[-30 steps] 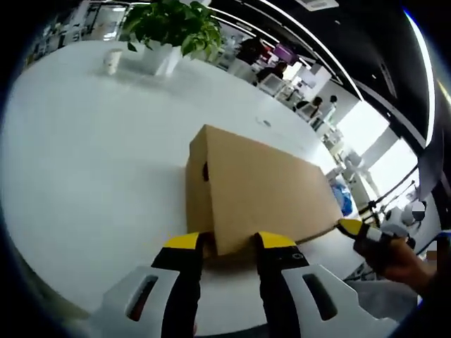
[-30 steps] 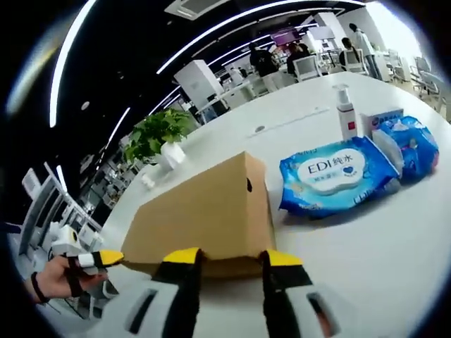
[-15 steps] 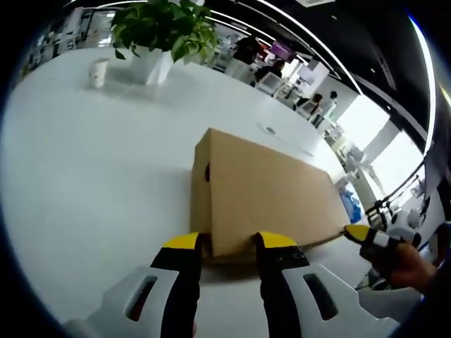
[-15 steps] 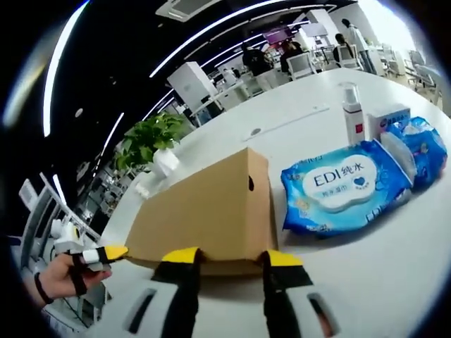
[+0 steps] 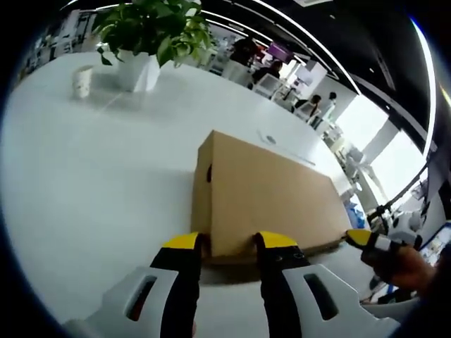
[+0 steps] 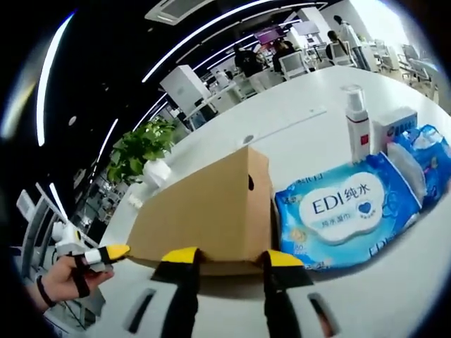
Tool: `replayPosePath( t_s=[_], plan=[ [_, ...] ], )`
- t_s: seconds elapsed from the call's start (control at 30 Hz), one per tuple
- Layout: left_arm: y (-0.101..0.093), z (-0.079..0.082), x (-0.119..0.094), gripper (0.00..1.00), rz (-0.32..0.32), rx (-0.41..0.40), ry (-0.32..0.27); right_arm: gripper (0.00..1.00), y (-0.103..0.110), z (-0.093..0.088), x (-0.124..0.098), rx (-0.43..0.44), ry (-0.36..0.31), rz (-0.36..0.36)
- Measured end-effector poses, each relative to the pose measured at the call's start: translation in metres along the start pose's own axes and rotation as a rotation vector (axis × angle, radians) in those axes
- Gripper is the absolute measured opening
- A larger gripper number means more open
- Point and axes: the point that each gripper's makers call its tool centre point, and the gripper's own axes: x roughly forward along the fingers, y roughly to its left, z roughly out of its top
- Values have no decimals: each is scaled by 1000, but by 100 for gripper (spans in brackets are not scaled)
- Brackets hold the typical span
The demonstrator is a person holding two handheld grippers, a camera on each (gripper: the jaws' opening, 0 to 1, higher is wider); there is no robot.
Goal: Operate the shoe box by opening the lid, removing the specified soft item, and placing it in the target area until the item is outside and the box remains undamaged.
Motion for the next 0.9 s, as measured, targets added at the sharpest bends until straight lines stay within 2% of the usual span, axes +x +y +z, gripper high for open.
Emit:
replayPosePath(
  t_s=[0.37, 0.43, 0.47, 0.53, 0.67, 0.7, 0.77, 0.9],
  plan=[
    [0, -1, -2, 31, -15, 6, 11, 33, 0, 1, -2, -15, 17, 26],
    [-1, -4, -8, 29, -8, 26, 10, 29, -1, 2, -9, -89, 23, 32],
    [-1, -5, -11, 28, 2, 44, 5, 29, -5, 1, -16, -162, 33, 11],
    [-2, -8, -17, 30, 13, 71, -3, 30, -10, -3, -26, -283, 62, -6],
    [-10, -21, -29, 32, 15, 95, -9, 34, -20, -14, -45, -421, 103, -39],
    [-12, -25, -31, 33, 15, 102, -6, 35, -25, -19, -54, -498, 125, -60],
    [-21, -37, -38, 33, 12, 135, -4, 37, -31, -25, -64, -597, 153, -85],
    [-41, -51, -45, 34, -12, 167, -8, 37, -33, -25, -80, -674, 136, -122]
  ],
)
